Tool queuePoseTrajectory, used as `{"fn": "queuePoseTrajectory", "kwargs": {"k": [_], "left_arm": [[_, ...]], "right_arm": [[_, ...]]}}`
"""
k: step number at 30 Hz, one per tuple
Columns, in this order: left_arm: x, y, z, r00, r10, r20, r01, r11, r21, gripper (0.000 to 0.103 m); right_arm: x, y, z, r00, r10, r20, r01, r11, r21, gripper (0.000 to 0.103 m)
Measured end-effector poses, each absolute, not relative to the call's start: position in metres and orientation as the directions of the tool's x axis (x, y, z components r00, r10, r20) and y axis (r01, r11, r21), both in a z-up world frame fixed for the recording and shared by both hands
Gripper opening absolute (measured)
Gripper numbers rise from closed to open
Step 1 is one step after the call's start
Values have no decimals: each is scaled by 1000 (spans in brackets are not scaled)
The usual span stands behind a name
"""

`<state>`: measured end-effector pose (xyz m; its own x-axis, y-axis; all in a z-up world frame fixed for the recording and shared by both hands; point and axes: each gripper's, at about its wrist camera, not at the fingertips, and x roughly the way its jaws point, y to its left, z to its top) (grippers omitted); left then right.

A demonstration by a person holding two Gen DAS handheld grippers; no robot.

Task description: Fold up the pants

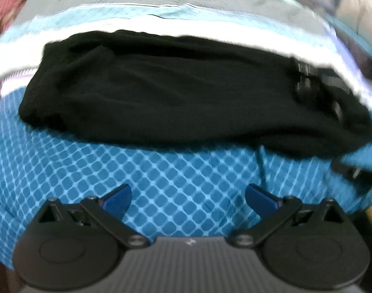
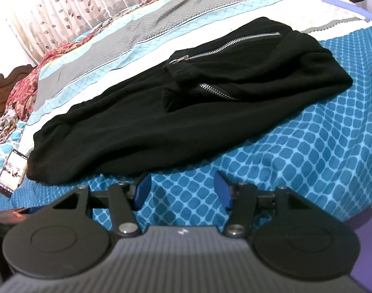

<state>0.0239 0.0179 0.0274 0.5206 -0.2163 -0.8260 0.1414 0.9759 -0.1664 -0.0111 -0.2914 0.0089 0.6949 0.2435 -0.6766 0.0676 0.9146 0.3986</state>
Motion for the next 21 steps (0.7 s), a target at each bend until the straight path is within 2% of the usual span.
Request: {"fn": "queuePoseTrajectory", "kwargs": {"k": [5, 9, 12, 15, 18, 19, 20, 21], "left_arm": [[35, 95, 55, 632, -188, -752, -69, 953, -296, 103], [57, 162, 57, 659, -195, -726, -234, 865, -445, 103], [74, 185, 46, 649, -213, -730, -284, 823, -493, 103], [84, 195, 22, 614, -289, -734, -330, 751, -572, 103], [91, 192, 12, 636, -263, -726, -340, 748, -569, 102], [95, 190, 13, 645, -241, -726, -340, 760, -554, 93], [101, 187, 15, 652, -204, -731, -345, 779, -524, 72], [106, 186, 16, 647, -162, -745, -362, 794, -488, 62]], "right_arm": [[-9, -289, 7, 699, 246, -672, 57, 917, 394, 59], [-7, -283, 6, 703, 242, -669, 41, 925, 378, 61], [-4, -280, 6, 706, 240, -666, 42, 925, 377, 62], [-3, -280, 6, 706, 239, -666, 40, 926, 374, 62], [-2, -278, 6, 705, 234, -669, 36, 931, 364, 62], [-2, -276, 7, 704, 229, -672, 34, 934, 355, 62], [-1, -274, 8, 704, 225, -674, 31, 938, 345, 62], [0, -272, 9, 702, 224, -676, 22, 942, 336, 62]]}}
